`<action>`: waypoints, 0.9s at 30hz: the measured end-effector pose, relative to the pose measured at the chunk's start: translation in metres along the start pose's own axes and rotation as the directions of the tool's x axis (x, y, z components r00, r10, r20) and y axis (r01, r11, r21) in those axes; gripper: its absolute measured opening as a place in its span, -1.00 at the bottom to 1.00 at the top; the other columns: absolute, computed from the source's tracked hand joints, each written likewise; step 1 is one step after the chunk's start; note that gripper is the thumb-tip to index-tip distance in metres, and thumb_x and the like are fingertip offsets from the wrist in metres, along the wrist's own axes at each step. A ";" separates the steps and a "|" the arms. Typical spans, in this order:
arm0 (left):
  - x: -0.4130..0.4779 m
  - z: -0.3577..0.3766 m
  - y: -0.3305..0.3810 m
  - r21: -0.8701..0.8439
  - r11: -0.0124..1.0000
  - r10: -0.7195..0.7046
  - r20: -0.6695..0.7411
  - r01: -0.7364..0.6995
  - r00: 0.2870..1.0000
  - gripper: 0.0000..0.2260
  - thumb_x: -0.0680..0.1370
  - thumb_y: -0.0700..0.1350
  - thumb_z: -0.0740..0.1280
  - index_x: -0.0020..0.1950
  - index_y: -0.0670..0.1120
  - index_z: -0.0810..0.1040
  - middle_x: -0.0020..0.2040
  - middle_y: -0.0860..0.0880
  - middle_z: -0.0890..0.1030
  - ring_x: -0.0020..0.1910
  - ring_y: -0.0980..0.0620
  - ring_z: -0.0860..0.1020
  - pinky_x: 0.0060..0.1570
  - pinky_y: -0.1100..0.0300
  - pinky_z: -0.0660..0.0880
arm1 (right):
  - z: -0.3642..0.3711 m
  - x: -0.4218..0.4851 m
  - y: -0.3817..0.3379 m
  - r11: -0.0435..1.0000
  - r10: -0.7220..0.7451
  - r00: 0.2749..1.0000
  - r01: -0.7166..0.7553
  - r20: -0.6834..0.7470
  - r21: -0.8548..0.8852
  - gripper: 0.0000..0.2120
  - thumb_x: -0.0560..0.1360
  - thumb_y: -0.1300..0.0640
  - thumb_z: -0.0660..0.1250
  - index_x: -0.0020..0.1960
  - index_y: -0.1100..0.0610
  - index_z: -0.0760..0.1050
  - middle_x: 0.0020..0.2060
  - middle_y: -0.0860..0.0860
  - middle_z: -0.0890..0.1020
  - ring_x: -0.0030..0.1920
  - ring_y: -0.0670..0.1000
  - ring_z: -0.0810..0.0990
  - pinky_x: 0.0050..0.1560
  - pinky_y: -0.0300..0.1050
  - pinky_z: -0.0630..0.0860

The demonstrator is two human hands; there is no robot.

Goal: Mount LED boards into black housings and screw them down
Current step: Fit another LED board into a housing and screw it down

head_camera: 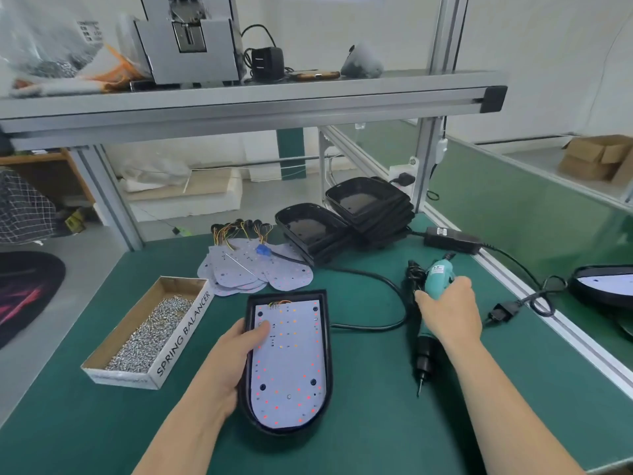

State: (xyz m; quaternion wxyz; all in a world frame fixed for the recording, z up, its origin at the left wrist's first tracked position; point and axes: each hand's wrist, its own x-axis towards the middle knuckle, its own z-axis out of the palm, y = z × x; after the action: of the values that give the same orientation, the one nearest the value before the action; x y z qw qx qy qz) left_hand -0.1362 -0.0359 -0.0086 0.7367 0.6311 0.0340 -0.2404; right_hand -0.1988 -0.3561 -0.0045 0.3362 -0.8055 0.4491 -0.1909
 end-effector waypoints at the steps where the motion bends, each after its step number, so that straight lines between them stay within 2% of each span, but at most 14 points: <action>1: 0.000 -0.003 0.000 -0.034 0.999 0.003 -0.015 -0.003 1.000 -0.79 0.61 -0.17 0.32 0.22 -0.18 0.56 0.06 -0.23 0.71 -0.04 -0.23 0.70 -0.20 0.00 0.64 | 0.001 0.001 -0.002 0.996 -0.052 0.998 0.049 -0.033 -0.074 -0.46 0.48 0.01 0.48 0.28 0.19 0.29 0.18 0.16 0.46 0.11 0.23 0.49 0.04 0.12 0.49; 3: 0.002 -0.007 0.002 -0.090 0.996 0.013 -0.058 -0.018 0.998 -0.78 0.61 -0.17 0.32 0.23 -0.18 0.56 0.05 -0.22 0.71 -0.06 -0.21 0.71 -0.23 0.00 0.64 | 0.003 0.004 -0.010 0.937 -0.248 0.963 0.210 -0.105 -0.281 -0.28 0.44 0.14 0.51 0.49 0.17 0.23 0.39 0.19 0.35 0.39 0.23 0.32 0.33 0.14 0.36; 5: 0.005 -0.007 0.005 -0.132 0.991 0.017 -0.094 -0.029 0.995 -0.82 0.61 -0.17 0.32 0.20 -0.16 0.56 0.00 -0.19 0.72 -0.14 -0.17 0.72 -0.31 0.03 0.64 | 0.009 0.007 -0.027 0.810 -0.473 0.878 0.401 -0.072 -0.428 -0.36 0.44 0.19 0.46 0.46 0.19 0.32 0.45 0.20 0.31 0.49 0.22 0.22 0.46 0.07 0.22; 6: 0.006 -0.006 0.006 -0.147 0.989 0.016 -0.106 -0.031 0.994 -0.84 0.61 -0.18 0.32 0.17 -0.15 0.57 -0.04 -0.18 0.73 -0.18 -0.15 0.72 -0.35 0.04 0.63 | 0.015 0.010 -0.038 0.769 -0.529 0.849 0.478 -0.003 -0.425 -0.47 0.47 0.18 0.42 0.40 0.21 0.39 0.42 0.19 0.37 0.47 0.21 0.26 0.45 0.05 0.24; 8: 0.008 -0.001 0.007 -0.163 0.986 0.007 -0.134 -0.028 0.991 -0.90 0.61 -0.18 0.31 0.09 -0.14 0.57 -0.12 -0.14 0.74 -0.25 -0.12 0.72 -0.41 0.07 0.61 | 0.032 0.014 -0.060 0.777 -0.505 0.836 0.549 0.216 -0.309 -0.59 0.58 0.14 0.31 0.40 0.19 0.41 0.36 0.17 0.45 0.37 0.21 0.40 0.35 0.06 0.37; 10: 0.010 0.001 0.007 -0.181 0.983 -0.006 -0.164 -0.024 0.986 -0.92 0.62 -0.18 0.31 0.08 -0.13 0.57 -0.13 -0.13 0.74 -0.26 -0.11 0.72 -0.40 0.07 0.61 | 0.049 0.015 -0.074 0.769 -0.410 0.800 0.562 0.439 -0.306 -0.56 0.64 0.13 0.24 0.49 0.17 0.30 0.38 0.18 0.41 0.37 0.22 0.42 0.33 0.07 0.41; 13: 0.010 0.001 0.007 -0.264 0.965 -0.059 -0.206 0.003 0.977 -0.81 0.63 -0.15 0.30 0.21 -0.17 0.58 0.06 -0.19 0.71 -0.05 -0.19 0.70 -0.19 -0.02 0.59 | 0.067 0.010 -0.081 0.642 -0.377 0.778 0.611 0.502 -0.464 -0.57 0.60 0.25 0.20 0.45 0.19 0.26 0.34 0.19 0.37 0.34 0.22 0.40 0.27 0.09 0.43; 15: 0.010 0.002 0.008 -0.344 0.939 -0.093 -0.215 0.014 0.972 -0.75 0.63 -0.13 0.30 0.29 -0.17 0.55 0.13 -0.19 0.69 0.08 -0.22 0.66 -0.07 -0.08 0.58 | 0.073 -0.002 -0.083 0.599 -0.403 0.734 0.664 0.547 -0.449 -0.62 0.56 0.30 0.18 0.37 0.21 0.32 0.28 0.18 0.38 0.29 0.23 0.46 0.21 0.10 0.46; 17: 0.009 0.005 0.009 -0.406 0.914 -0.094 -0.200 0.005 0.975 -0.71 0.64 -0.12 0.29 0.35 -0.16 0.52 0.18 -0.18 0.67 0.15 -0.22 0.63 0.04 -0.13 0.56 | 0.074 -0.019 -0.080 0.677 -0.418 0.693 0.669 0.588 -0.307 -0.66 0.56 0.28 0.16 0.32 0.16 0.38 0.26 0.15 0.41 0.26 0.22 0.49 0.21 0.06 0.44; 20: 0.009 0.011 0.011 -0.481 0.877 -0.073 -0.187 -0.026 0.980 -0.68 0.65 -0.11 0.27 0.39 -0.14 0.51 0.23 -0.17 0.65 0.21 -0.21 0.60 0.19 -0.19 0.50 | 0.067 -0.047 -0.063 0.847 -0.457 0.668 0.528 0.588 0.058 -0.72 0.54 0.34 0.17 0.16 0.14 0.54 0.12 0.11 0.52 0.13 0.13 0.53 0.17 -0.05 0.43; 22: 0.009 0.016 0.014 -0.515 0.857 -0.086 -0.172 -0.015 0.981 -0.71 0.65 -0.07 0.27 0.33 -0.15 0.55 0.21 -0.17 0.66 0.18 -0.19 0.61 0.14 -0.16 0.52 | 0.059 -0.068 -0.051 0.859 -0.512 0.633 0.403 0.581 0.317 -0.75 0.50 0.42 0.21 0.04 0.16 0.55 0.01 0.10 0.58 0.02 0.04 0.51 0.13 -0.06 0.44; 24: 0.009 0.023 0.016 -0.532 0.846 -0.104 -0.130 0.020 0.986 -0.73 0.65 -0.03 0.26 0.21 -0.16 0.60 0.15 -0.16 0.69 0.11 -0.17 0.63 -0.01 -0.10 0.53 | 0.048 -0.087 -0.045 0.820 -0.557 0.559 0.252 0.614 0.515 -0.75 0.51 0.48 0.23 0.06 0.23 0.53 -0.02 0.06 0.62 0.00 -0.03 0.54 0.16 -0.05 0.46; 26: 0.009 0.032 0.016 -0.548 0.836 -0.103 -0.088 0.038 0.991 -0.71 0.66 0.00 0.23 0.19 -0.17 0.60 0.14 -0.15 0.69 0.10 -0.15 0.63 -0.04 -0.10 0.52 | 0.040 -0.099 -0.041 0.795 -0.576 0.489 0.151 0.655 0.587 -0.67 0.50 0.49 0.26 0.18 0.23 0.55 0.05 0.03 0.68 0.04 -0.07 0.59 0.22 -0.07 0.50; 27: 0.009 0.036 0.017 -0.553 0.832 -0.096 -0.079 0.036 0.992 -0.70 0.66 0.01 0.23 0.21 -0.17 0.60 0.16 -0.15 0.68 0.11 -0.15 0.63 -0.02 -0.11 0.52 | 0.037 -0.102 -0.040 0.802 -0.574 0.468 0.157 0.672 0.576 -0.66 0.46 0.44 0.30 0.17 0.19 0.57 0.04 0.04 0.70 0.03 -0.07 0.60 0.22 -0.03 0.52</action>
State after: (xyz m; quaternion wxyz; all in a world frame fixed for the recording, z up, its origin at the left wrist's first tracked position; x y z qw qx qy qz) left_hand -0.1308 -0.0717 0.0110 0.8755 0.4028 0.1615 -0.2126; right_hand -0.2066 -0.2406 -0.0026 0.6255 -0.7790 -0.0059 0.0429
